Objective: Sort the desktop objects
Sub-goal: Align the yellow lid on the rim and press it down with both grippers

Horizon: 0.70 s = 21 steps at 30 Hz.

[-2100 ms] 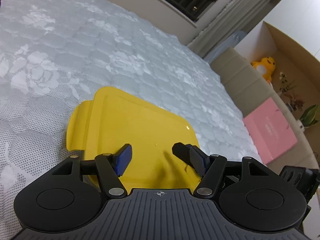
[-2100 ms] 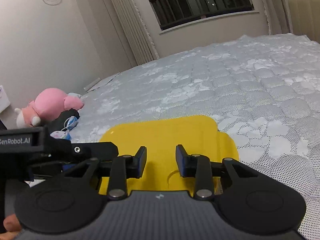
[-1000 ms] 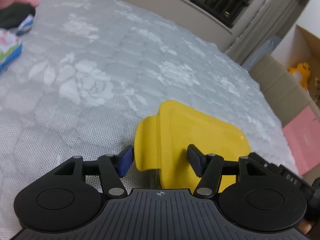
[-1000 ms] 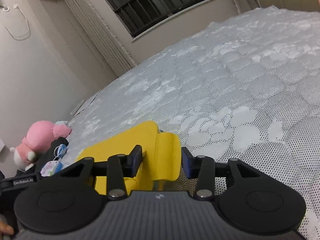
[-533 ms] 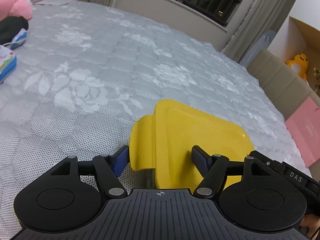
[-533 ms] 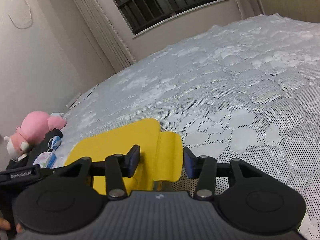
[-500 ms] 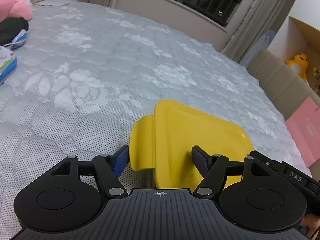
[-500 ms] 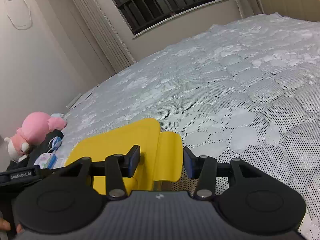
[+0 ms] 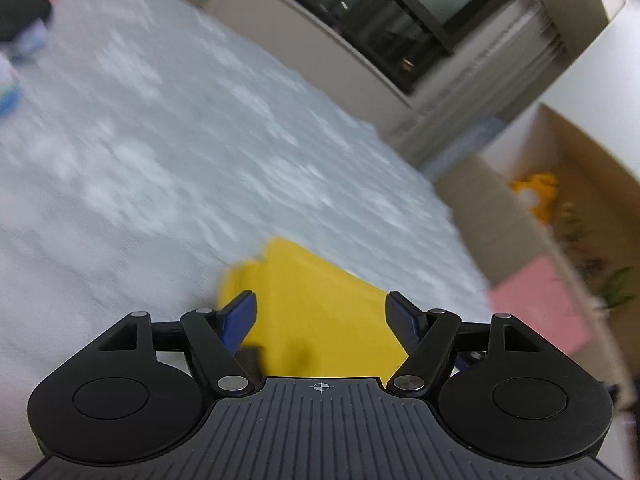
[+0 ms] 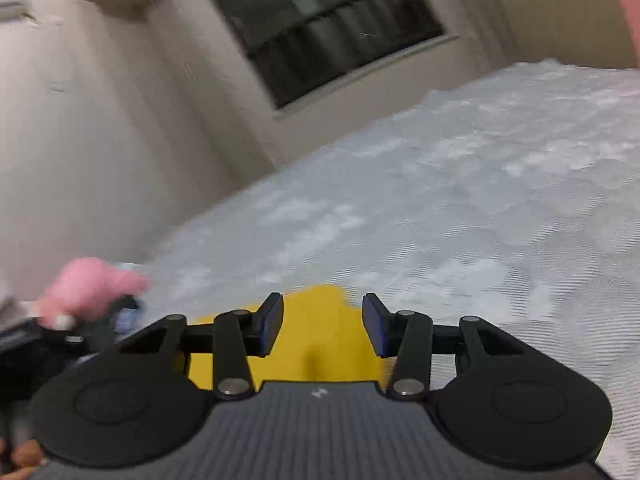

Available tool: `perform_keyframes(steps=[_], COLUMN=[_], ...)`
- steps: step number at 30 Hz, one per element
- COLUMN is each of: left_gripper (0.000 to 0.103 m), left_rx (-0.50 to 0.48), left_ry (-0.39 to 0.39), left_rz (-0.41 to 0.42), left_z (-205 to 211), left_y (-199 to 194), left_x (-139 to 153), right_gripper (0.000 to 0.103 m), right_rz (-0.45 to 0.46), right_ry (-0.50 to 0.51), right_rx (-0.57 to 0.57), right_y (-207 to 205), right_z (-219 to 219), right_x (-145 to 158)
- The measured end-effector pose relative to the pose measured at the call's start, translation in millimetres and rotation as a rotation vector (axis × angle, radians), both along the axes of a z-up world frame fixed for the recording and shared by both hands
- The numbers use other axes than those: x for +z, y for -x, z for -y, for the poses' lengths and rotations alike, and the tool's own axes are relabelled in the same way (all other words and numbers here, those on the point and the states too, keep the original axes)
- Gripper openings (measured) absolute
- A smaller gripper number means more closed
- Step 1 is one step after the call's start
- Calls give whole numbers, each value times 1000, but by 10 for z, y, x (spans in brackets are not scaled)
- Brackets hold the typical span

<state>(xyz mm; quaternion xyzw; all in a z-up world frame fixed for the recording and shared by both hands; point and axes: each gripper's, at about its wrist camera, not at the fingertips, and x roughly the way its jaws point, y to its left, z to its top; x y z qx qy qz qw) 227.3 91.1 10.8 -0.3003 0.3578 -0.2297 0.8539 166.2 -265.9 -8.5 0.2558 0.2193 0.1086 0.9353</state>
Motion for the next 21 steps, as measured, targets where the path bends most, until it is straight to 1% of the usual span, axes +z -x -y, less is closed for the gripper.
perform_keyframes(steps=[1,2,4,6,8,11,15,21], left_gripper=[75,75,75,75,76,76,76,77], left_rx=[-24,-34,-36,-31,-27,-21,-19,-17], left_ry=[8,-13,-87,-169,-234,-314,-371,-398], left_rz=[-3,4,24,45,63,89,110,122], left_z=[35,88,214,341,442,553,622,645], left_y=[-3,10,52,86,105,126,163,197], left_x=[-1,14,52,74,75,71,60,64], right_gripper=[48,48,48,48,47,48,48,48], right_rz=[7,5,-16,-37,-67,-64,-57,-51], right_ry=[-22,-35,-19,31,67,99,129,143], right_rx=[56,104,158,153,151,166,165,168], right_y=[19,25,20,2,-35,-49,-21,-20], right_z=[-30,-68,-161,-248,-310,-356,-410,-444], right_x=[29,45,47,19,-31,-66,-56,-48])
